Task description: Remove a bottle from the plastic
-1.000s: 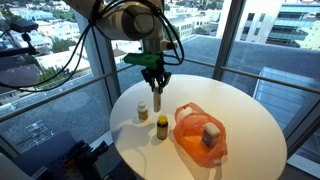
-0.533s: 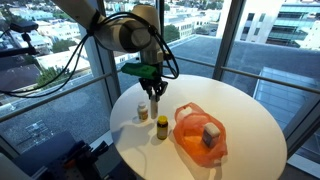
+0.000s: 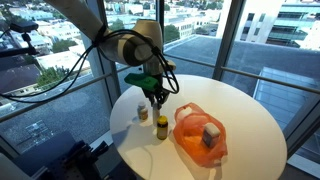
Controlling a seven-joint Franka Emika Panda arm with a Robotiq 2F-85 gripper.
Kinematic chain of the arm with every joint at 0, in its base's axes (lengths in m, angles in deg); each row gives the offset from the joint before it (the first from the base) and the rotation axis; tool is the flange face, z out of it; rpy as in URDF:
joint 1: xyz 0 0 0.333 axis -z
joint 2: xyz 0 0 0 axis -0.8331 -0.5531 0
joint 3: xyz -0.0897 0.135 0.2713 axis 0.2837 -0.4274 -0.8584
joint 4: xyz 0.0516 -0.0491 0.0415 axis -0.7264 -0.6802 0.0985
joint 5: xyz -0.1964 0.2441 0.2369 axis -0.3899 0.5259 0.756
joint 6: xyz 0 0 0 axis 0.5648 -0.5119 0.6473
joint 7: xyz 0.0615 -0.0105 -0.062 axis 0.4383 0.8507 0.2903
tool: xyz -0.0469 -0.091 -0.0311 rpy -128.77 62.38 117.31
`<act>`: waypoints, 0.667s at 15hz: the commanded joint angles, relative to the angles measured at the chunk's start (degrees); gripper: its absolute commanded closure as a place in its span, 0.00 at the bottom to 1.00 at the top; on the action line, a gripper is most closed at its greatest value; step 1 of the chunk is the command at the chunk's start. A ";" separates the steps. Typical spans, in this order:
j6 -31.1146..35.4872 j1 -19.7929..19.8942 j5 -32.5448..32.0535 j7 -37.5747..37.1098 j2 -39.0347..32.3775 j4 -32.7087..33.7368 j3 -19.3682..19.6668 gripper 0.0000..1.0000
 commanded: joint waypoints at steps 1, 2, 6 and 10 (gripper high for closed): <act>1.71 0.38 0.49 -0.91 -0.85 -0.02 0.35 0.87; 1.92 0.41 0.50 -0.93 -1.11 0.00 0.43 0.87; 2.09 0.53 0.33 -0.77 -1.05 -0.05 0.72 0.38; 0.39 0.73 0.96 0.38 0.87 0.02 0.83 0.12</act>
